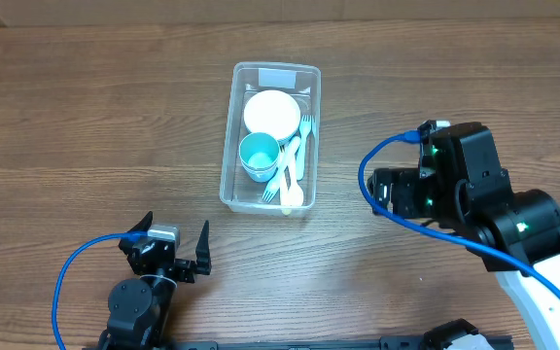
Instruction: Pack container
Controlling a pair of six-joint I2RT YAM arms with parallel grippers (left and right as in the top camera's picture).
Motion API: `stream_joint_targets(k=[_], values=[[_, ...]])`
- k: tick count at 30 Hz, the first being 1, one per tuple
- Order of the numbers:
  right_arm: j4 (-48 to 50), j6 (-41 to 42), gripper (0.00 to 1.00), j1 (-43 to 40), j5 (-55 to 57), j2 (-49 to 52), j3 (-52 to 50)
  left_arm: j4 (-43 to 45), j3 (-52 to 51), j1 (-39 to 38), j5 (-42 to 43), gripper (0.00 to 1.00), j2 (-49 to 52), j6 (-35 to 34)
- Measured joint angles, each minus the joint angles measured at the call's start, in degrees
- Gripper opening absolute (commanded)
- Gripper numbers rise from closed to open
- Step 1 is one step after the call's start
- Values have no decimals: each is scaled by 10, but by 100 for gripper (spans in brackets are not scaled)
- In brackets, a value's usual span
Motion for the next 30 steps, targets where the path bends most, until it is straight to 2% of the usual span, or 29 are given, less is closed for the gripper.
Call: stream_joint_targets(k=[3, 5, 7, 10, 14, 20, 30], values=[[115, 0, 100, 31, 52, -50, -31, 0, 0, 0, 0, 100, 0, 0], [190, -3, 100, 37, 73, -122, -82, 0, 0, 0, 0, 100, 0, 0], [267, -13, 100, 31, 92, -205, -173, 0, 0, 0, 0, 100, 0, 0], [365, -20, 100, 18, 99, -270, -297, 0, 0, 0, 0, 100, 0, 0], [456, -23, 100, 14, 100, -385, -467, 0, 0, 0, 0, 100, 0, 0], [473, -26, 100, 7, 106, -537, -552, 0, 0, 0, 0, 100, 0, 0], [475, -26, 100, 3, 115, -628, -619, 0, 0, 0, 0, 100, 0, 0]])
